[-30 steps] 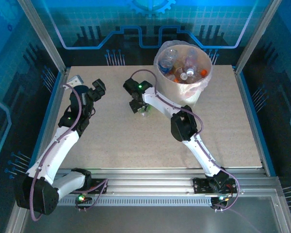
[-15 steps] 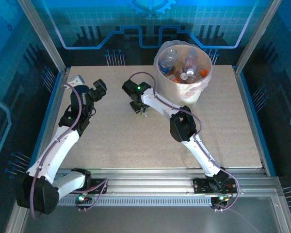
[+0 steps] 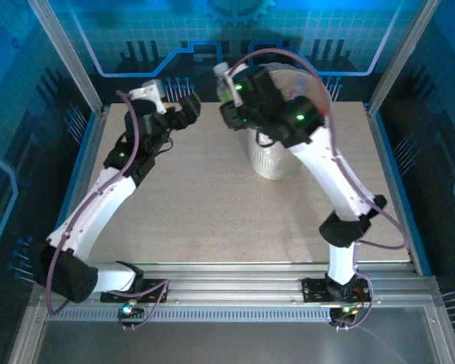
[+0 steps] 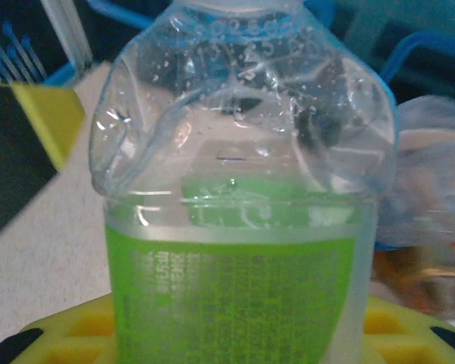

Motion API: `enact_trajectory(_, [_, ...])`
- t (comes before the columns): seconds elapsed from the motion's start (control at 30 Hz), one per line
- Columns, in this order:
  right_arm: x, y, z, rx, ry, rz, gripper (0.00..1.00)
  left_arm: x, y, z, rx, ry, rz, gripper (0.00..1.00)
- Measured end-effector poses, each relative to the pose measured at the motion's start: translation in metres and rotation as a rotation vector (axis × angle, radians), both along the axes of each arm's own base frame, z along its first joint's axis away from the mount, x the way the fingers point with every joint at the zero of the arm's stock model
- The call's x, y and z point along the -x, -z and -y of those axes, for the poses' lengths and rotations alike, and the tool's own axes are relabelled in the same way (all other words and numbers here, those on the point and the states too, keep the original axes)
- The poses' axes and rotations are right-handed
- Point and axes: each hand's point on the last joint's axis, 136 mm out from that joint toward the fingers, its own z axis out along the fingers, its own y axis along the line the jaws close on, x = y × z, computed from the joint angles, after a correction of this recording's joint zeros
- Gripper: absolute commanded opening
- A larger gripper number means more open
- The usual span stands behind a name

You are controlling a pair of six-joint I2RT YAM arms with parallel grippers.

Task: Put the plastic bottles in the bin

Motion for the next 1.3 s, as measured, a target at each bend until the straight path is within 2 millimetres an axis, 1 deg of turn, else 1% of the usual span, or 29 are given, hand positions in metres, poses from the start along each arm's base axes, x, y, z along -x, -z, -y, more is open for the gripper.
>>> enact_trajectory(0.07, [-0.002, -0.016, 0.019, -0.024, 0.042, 0.035, 0.41, -0.009, -0.013, 0.022, -0.014, 0.048, 0.028, 0.99])
enact_trajectory(0.1, [-0.006, -0.021, 0.029, -0.036, 0.07, 0.044, 0.41, -0.013, -0.017, 0.033, -0.018, 0.069, 0.037, 0.99])
enact_trajectory(0.17, [-0.017, -0.021, 0.045, -0.051, 0.123, 0.044, 0.41, -0.024, -0.021, 0.052, -0.032, 0.105, 0.048, 0.99])
enact_trajectory(0.27, [-0.04, -0.011, 0.073, -0.074, 0.213, 0.013, 0.41, -0.042, -0.021, 0.077, -0.059, 0.143, 0.054, 0.99])
enact_trajectory(0.4, [-0.065, 0.004, 0.101, -0.107, 0.308, -0.03, 0.42, -0.067, -0.016, 0.107, -0.101, 0.183, 0.058, 0.99])
enact_trajectory(0.5, [-0.078, 0.017, 0.109, -0.123, 0.342, -0.064, 0.43, -0.081, -0.011, 0.128, -0.135, 0.213, 0.059, 0.98])
enact_trajectory(0.6, [-0.089, 0.032, 0.112, -0.136, 0.358, -0.102, 0.43, -0.089, -0.006, 0.144, -0.163, 0.24, 0.052, 0.95])
enact_trajectory(0.73, [-0.104, 0.052, 0.119, -0.154, 0.385, -0.154, 0.44, -0.095, 0.001, 0.153, -0.187, 0.252, 0.045, 0.88])
enact_trajectory(0.83, [-0.115, 0.067, 0.124, -0.166, 0.409, -0.191, 0.53, -0.1, 0.004, 0.156, -0.2, 0.255, 0.043, 0.83])
enact_trajectory(0.93, [-0.122, 0.079, 0.127, -0.179, 0.428, -0.22, 0.66, -0.105, 0.01, 0.159, -0.208, 0.257, 0.032, 0.78])
enact_trajectory(1.0, [-0.124, 0.083, 0.126, -0.188, 0.425, -0.235, 0.73, -0.108, 0.014, 0.161, -0.212, 0.258, 0.024, 0.73])
enact_trajectory(1.07, [-0.124, 0.082, 0.125, -0.198, 0.416, -0.236, 0.77, -0.111, 0.015, 0.163, -0.213, 0.258, 0.023, 0.71])
enact_trajectory(1.17, [-0.124, 0.074, 0.129, -0.205, 0.42, -0.221, 0.8, -0.118, 0.011, 0.166, -0.209, 0.256, 0.034, 0.67])
enact_trajectory(1.3, [-0.125, 0.069, 0.133, -0.211, 0.422, -0.207, 0.81, -0.127, 0.006, 0.171, -0.212, 0.257, 0.053, 0.6])
